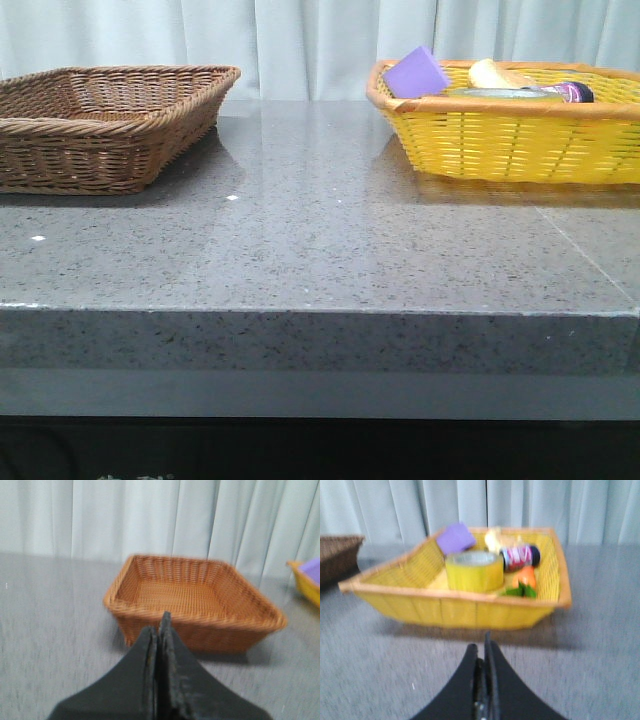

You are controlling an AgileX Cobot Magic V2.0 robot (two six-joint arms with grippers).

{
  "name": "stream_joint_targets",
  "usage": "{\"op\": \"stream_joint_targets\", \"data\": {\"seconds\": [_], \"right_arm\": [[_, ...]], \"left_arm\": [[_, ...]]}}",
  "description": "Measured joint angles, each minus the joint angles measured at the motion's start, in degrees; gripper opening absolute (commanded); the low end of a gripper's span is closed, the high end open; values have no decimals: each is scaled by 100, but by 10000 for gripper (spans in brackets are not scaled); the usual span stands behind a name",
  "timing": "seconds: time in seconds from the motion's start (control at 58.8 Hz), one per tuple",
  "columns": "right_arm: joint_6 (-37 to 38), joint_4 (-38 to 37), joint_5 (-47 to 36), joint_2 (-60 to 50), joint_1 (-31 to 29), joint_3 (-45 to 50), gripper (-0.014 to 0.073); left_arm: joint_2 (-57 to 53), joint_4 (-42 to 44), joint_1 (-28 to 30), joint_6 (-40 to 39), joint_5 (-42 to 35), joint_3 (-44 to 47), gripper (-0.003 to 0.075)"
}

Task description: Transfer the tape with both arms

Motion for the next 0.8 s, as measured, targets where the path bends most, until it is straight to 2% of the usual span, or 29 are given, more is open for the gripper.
{"op": "stream_joint_targets", "data": {"seconds": [0.119, 0.289, 0.442, 0.595, 0.629, 0.697, 0.731, 0.799], "right_arm": [[0, 0, 236, 240, 0, -609, -115], [0, 0, 567, 1394, 0, -1552, -110], [0, 0, 614, 2293, 0, -2207, -110], [0, 0, 614, 2634, 0, -2326, -92], [0, 0, 614, 2659, 0, -2326, -66], [0, 0, 614, 2659, 0, -2336, 40], [0, 0, 614, 2659, 0, -2341, 110], [0, 0, 614, 2659, 0, -2340, 276]], "left_arm": [[499, 0, 0, 0, 400, -772, -20], [1775, 0, 0, 0, 681, -1620, -20], [2641, 0, 0, 0, 734, -1960, -20], [2808, 0, 10, 0, 745, -1992, -13], [2808, 0, 10, 0, 745, -1992, 6], [2808, 0, 10, 0, 745, -1992, 95], [2808, 0, 10, 0, 745, -1992, 167], [2808, 0, 10, 0, 745, -1992, 372]]}}
